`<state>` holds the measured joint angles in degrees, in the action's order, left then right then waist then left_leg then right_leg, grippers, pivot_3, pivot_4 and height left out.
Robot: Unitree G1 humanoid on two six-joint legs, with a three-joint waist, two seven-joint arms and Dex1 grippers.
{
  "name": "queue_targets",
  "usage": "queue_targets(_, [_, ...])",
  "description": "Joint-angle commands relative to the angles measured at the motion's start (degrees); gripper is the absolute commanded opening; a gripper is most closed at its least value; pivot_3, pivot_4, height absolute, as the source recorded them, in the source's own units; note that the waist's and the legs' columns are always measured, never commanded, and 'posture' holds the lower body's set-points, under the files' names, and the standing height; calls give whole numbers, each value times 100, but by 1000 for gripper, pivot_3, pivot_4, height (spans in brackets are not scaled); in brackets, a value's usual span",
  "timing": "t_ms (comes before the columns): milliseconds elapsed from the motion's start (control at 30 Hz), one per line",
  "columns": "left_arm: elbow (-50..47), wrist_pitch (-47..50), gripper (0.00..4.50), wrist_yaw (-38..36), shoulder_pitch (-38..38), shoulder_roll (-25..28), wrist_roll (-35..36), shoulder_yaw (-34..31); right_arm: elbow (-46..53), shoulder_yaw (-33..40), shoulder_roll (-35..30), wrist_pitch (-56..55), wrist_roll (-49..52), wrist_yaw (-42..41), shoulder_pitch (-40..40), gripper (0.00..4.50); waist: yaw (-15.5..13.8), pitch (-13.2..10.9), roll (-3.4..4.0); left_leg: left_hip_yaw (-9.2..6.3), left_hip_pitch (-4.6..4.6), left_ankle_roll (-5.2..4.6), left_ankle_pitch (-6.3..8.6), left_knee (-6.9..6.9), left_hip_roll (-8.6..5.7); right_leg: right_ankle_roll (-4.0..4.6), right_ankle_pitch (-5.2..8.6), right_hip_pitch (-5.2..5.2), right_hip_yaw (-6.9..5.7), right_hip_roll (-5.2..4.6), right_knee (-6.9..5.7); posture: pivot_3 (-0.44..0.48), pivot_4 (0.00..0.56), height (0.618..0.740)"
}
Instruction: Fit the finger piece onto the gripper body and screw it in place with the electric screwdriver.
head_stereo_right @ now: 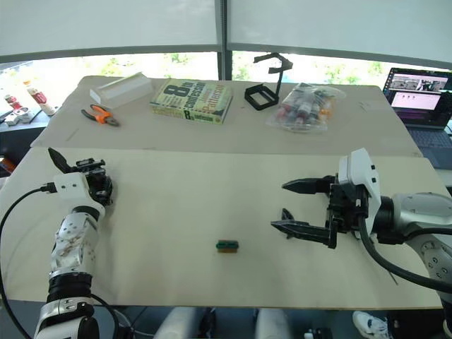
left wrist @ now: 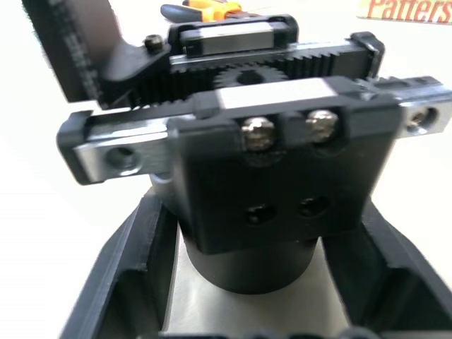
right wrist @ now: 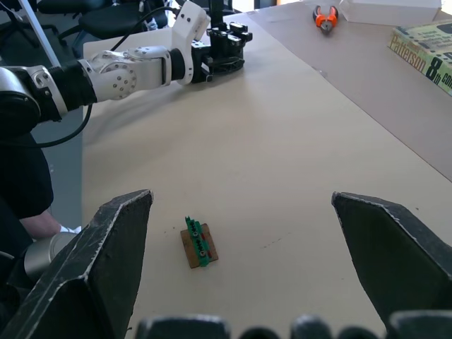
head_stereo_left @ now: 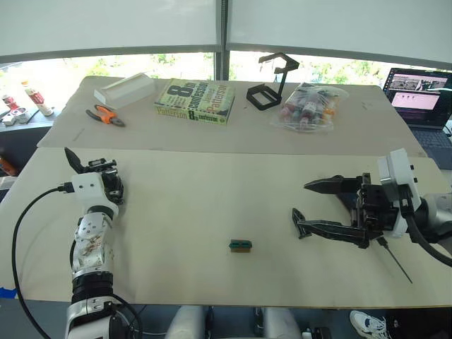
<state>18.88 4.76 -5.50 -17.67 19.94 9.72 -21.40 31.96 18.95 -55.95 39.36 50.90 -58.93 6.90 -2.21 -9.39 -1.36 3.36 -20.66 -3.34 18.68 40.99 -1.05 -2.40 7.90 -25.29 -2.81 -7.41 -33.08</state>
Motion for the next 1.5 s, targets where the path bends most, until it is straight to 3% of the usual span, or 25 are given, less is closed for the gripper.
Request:
queue_targets(33, [-34, -216, 2332, -249, -79, 104, 55, 75, 147, 182, 14, -70, 130, -8, -8, 4500, -7, 0, 0, 0, -1, 0, 0, 0, 0, 0, 0, 0, -1, 0, 0, 0, 150, 740])
queue_targets(100, [-31, -214, 2332, -554, -158, 165, 142, 146, 151, 169, 6, -95, 95, -29, -18, 4500, -13, 0, 0, -2, -4, -1, 0, 2, -1, 0, 0, 0, -5, 0, 1, 0, 150, 740])
queue_targets(167, [-130, -177, 2332, -1316, -314, 278, 317, 424, 125, 151, -36, -143, 26, -100, -20, 4500, -21, -1, -1, -5, -9, -2, 1, 3, 0, 0, 0, 0, -9, 0, 3, 0, 150, 740])
queue_targets(267, [-458, 274, 2332, -3192, -644, 599, 680, 1250, 76, 119, -103, -178, -48, -224, -9, 4500, -70, -1, -2, -29, -54, -4, 1, 41, -2, 0, 0, -15, -37, 0, 1, 0, 150, 740])
queue_targets(400, [-460, 449, 2332, -4909, -1131, 868, 722, 2187, 45, 144, -156, -200, -125, -386, -87, 4500, -55, -1, -2, -55, -129, -13, 1, 92, -10, 1, -14, -38, -76, 1, -1, 0, 150, 740])
queue_targets(467, [-214, 410, 2332, -5983, -1589, 853, 664, 2804, 144, 212, -181, -190, -163, -443, -266, 4500, -3, -2, -2, -52, -136, -18, 2, 100, -17, -3, -16, -41, -81, 1, 3, 0, 150, 740])
queue_targets(633, [758, -311, 2332, -7390, -2330, 433, 464, 3593, 496, 527, -149, -130, -148, -399, -803, 4500, 86, -2, -2, -42, -131, -23, 4, 90, -22, -13, -9, -44, -94, 7, 7, 0, 150, 740])
queue_targets(967, [2690, -1683, 2332, -8389, -3202, -572, 159, 3717, 1251, 1322, 22, 21, 48, 7, -1888, 4500, 65, -4, -7, -48, -140, -80, 36, 133, -5, -13, -10, -42, -85, 0, 0, 0, 150, 740])
queue_targets(1133, [3092, -2048, 2332, -8389, -3295, -783, 18, 3680, 1398, 1469, 52, 11, 107, 179, -2101, 4500, 12, -4, -7, -52, -141, -99, 48, 151, -6, -14, -11, -40, -82, -3, -1, 0, 150, 740])
queue_targets(1333, [3466, -2293, 2332, -7829, -3220, -773, -564, 3794, 1435, 1311, 76, -60, 103, 346, -2070, 4500, 1, -4, -6, -53, -141, -99, 48, 159, -5, -13, -12, -39, -83, -3, -4, 0, 150, 740])
queue_targets(1500, [3573, -2396, 2332, -7787, -3098, -701, -724, 3819, 1342, 1124, 52, -91, 88, 389, -1868, 4500, -1, -4, -6, -62, -122, -112, 55, 177, -2, -16, -14, 1, -85, -4, 6, 0, 150, 740])
